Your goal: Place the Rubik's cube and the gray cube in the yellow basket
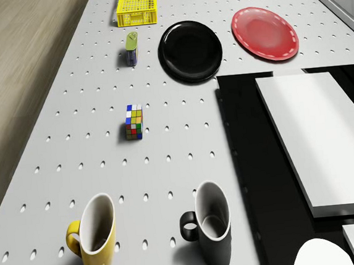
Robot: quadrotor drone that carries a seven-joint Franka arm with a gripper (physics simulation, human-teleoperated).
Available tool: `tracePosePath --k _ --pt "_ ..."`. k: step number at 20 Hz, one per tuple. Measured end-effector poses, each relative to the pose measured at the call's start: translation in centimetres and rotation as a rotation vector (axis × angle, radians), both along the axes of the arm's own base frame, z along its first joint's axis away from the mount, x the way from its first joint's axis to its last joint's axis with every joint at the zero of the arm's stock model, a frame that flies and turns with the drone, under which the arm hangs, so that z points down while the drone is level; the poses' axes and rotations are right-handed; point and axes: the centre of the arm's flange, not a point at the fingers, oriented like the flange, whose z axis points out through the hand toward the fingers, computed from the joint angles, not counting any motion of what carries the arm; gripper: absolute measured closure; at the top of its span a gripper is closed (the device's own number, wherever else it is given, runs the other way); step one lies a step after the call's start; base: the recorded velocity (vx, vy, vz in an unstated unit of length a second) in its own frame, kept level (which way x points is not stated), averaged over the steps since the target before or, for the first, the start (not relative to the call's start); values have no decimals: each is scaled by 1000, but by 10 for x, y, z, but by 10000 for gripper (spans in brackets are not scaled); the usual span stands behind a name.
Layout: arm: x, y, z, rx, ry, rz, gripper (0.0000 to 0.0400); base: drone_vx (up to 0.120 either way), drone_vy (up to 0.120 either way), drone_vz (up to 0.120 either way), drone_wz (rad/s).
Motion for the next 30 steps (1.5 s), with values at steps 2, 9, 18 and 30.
tracePosePath --k 2,9,18,30 --pt "0 0 2 0 -2 0 0 120 120 0 0" --pt "0 0 5 0 -7 0 0 120 120 0 0" --pt "-1 0 5 -2 -14 0 0 120 120 0 0" --pt "-2 1 5 -12 -23 0 0 120 107 0 0"
